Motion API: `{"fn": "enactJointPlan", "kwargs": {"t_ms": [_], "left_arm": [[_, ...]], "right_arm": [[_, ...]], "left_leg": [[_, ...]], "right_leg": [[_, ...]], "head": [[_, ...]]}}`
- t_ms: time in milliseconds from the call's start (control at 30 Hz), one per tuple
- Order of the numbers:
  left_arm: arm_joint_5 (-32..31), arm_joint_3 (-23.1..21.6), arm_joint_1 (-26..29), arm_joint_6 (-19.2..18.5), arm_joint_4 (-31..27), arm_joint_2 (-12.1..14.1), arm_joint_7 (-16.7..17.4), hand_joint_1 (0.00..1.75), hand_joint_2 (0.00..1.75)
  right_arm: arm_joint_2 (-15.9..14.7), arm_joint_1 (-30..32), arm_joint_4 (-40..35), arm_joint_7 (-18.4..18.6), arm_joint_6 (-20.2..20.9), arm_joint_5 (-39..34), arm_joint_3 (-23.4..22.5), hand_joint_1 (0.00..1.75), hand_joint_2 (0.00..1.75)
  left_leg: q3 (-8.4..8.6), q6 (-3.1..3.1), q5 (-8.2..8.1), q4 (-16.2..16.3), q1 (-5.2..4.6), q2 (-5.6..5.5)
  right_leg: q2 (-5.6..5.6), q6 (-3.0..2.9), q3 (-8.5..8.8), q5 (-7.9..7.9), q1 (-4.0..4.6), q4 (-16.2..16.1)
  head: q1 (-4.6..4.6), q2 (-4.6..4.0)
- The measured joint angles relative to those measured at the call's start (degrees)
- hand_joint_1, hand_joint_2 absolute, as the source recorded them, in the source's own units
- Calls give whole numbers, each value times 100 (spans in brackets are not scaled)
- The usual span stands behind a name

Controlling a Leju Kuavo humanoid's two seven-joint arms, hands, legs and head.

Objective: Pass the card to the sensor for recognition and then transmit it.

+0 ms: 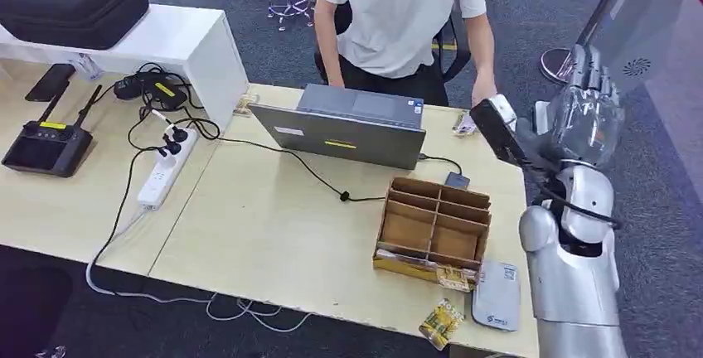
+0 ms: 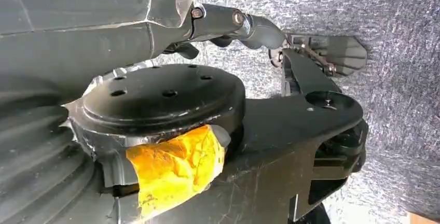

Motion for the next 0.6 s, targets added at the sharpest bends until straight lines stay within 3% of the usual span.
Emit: {"fn": "enactJointPlan", "kwargs": {"t_ms": [233, 600], "left_arm": [[42, 81, 10, 50, 0, -15, 11, 0, 175], [42, 676, 76, 109, 0, -11, 9, 0, 175]], "right_arm": [[-162, 1318, -1567, -359, 2, -397, 431, 0, 175], [-990, 3214, -3346, -709, 43, -823, 964, 0, 175]], "left_leg": [[-5, 0, -9, -1, 0, 4], [-11, 3, -12, -1, 0, -1]], "right_leg": [[3, -3, -8, -12, 0, -2], [-5, -2, -8, -13, 0, -4]], "head": [[2, 0], [0, 0]]}}
